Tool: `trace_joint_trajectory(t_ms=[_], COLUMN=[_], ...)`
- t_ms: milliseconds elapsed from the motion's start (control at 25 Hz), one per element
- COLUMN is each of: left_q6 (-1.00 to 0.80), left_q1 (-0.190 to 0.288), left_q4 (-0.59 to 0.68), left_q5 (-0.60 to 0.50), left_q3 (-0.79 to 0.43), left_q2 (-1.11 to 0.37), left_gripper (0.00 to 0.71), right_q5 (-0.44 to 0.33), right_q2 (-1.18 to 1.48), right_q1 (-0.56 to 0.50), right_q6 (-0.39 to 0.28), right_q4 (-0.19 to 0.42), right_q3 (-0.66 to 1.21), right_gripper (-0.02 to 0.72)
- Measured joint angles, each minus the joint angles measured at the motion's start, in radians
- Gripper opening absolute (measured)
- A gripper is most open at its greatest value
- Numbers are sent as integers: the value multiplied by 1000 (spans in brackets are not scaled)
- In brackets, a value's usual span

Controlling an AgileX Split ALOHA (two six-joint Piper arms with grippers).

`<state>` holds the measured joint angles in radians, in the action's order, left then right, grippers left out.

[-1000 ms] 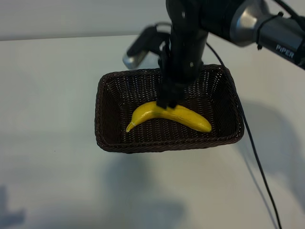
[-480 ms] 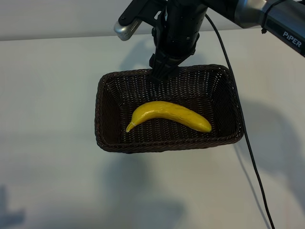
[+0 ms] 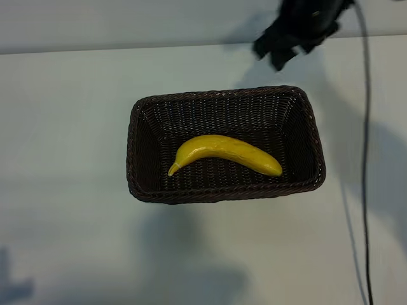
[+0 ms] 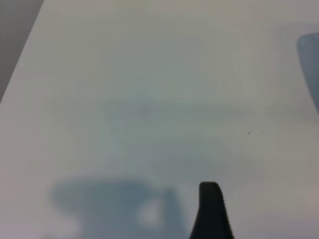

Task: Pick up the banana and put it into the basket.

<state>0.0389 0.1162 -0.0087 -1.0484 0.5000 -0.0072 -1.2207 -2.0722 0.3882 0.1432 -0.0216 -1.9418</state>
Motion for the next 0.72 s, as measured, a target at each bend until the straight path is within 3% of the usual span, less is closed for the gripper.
trace_joint_trajectory(t_ms=[480, 720], left_q6=[0, 0], left_q1=[0, 0], left_q4=[0, 0], left_q5=[0, 0], left_q3=[0, 0], left_q2=[0, 0], left_gripper=[542, 542], right_q5=[0, 0], right_q2=[0, 0], right_q1=[-372, -464], right_q6=[-25, -53], right_q4=[3, 9], right_q3=[0, 0], right_gripper=[567, 567])
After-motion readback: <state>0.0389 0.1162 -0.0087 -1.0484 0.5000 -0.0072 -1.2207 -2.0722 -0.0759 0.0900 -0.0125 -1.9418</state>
